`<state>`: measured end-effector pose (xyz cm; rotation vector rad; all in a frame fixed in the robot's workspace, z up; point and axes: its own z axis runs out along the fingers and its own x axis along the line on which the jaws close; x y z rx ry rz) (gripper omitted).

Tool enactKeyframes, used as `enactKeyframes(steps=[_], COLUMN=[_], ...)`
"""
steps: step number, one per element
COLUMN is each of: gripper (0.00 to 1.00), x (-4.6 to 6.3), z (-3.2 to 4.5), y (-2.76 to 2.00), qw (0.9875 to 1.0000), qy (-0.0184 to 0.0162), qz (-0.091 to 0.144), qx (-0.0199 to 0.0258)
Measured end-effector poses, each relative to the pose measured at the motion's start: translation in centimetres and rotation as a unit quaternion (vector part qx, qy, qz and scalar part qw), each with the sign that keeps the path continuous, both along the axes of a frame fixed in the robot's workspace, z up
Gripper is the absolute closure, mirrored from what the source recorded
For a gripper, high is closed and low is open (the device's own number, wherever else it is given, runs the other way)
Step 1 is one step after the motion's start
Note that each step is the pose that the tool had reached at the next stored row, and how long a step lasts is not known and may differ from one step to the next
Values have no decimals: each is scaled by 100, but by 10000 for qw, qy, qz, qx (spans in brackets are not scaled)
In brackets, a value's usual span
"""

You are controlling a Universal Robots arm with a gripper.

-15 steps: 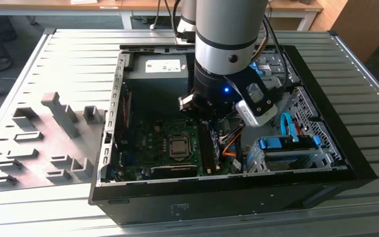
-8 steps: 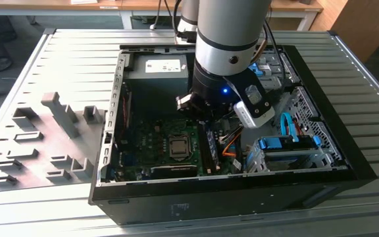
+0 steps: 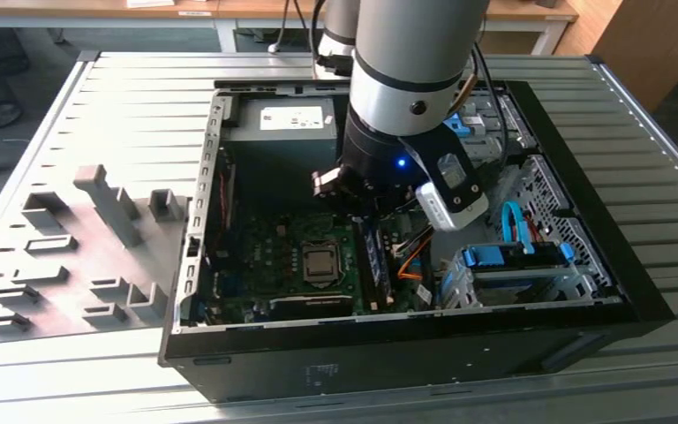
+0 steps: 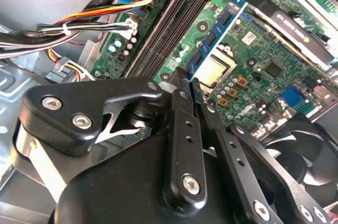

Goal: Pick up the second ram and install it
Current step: 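Insert the second ram into the second slot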

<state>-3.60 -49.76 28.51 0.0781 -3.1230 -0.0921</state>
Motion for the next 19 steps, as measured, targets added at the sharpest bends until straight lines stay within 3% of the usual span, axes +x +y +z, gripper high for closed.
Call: enactKeyframes(steps=[8, 19], gripper=[86, 86], x=[0, -1], z=[-22, -39], y=[14, 14], qw=[9999, 9999], qy=[0, 0], qz=[-145, -146], qx=[4, 5])
